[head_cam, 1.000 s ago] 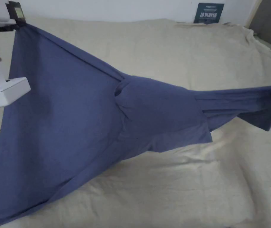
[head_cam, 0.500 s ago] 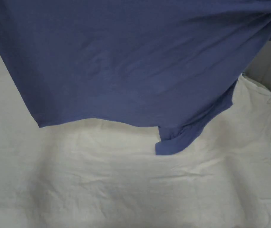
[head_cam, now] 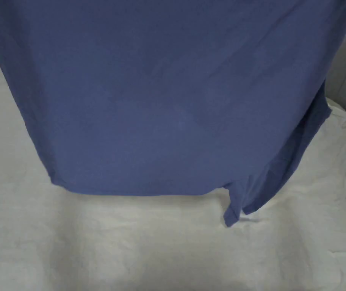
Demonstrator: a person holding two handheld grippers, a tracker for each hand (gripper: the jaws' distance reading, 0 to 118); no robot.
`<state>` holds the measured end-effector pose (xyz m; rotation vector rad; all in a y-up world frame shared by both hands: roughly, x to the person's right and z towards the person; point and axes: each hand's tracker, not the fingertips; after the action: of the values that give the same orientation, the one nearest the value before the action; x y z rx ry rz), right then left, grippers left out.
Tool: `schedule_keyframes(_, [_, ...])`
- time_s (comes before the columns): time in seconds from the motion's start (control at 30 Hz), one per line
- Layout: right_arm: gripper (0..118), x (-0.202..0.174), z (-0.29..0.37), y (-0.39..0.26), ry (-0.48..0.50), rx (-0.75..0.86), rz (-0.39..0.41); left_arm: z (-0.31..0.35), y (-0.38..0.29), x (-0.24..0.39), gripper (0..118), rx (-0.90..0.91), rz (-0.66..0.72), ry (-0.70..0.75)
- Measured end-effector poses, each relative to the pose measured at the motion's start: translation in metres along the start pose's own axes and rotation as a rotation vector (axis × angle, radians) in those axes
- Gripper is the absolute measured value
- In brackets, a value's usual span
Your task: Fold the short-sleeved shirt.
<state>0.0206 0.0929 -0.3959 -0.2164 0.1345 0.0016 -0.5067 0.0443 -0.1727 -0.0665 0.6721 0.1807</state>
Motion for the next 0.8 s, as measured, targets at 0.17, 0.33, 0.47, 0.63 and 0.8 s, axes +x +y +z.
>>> schedule_keyframes(0.17, [4,-0.023,-0.056,0.026,-0.048,-0.005,0.016,-0.008,-0.002,0.003,0,-0.023,-0.047,0.032])
schedule_keyframes(0.33, [4,-0.039,-0.118,0.049,-0.086,0.022,0.019,-0.069,-0.017,0.052,0,-0.020,-0.058,0.043])
schedule_keyframes(0.47, [4,-0.059,-0.169,0.063,-0.117,0.059,0.058,-0.169,-0.017,0.098,0,0.006,-0.077,0.052])
schedule_keyframes(0.63, [4,-0.078,-0.216,0.068,-0.142,0.109,0.066,-0.213,-0.019,0.116,0,0.048,-0.039,0.071])
schedule_keyframes(0.8, [4,-0.090,-0.244,0.049,-0.202,0.206,0.062,-0.258,-0.028,0.128,0,0.115,-0.041,0.081])
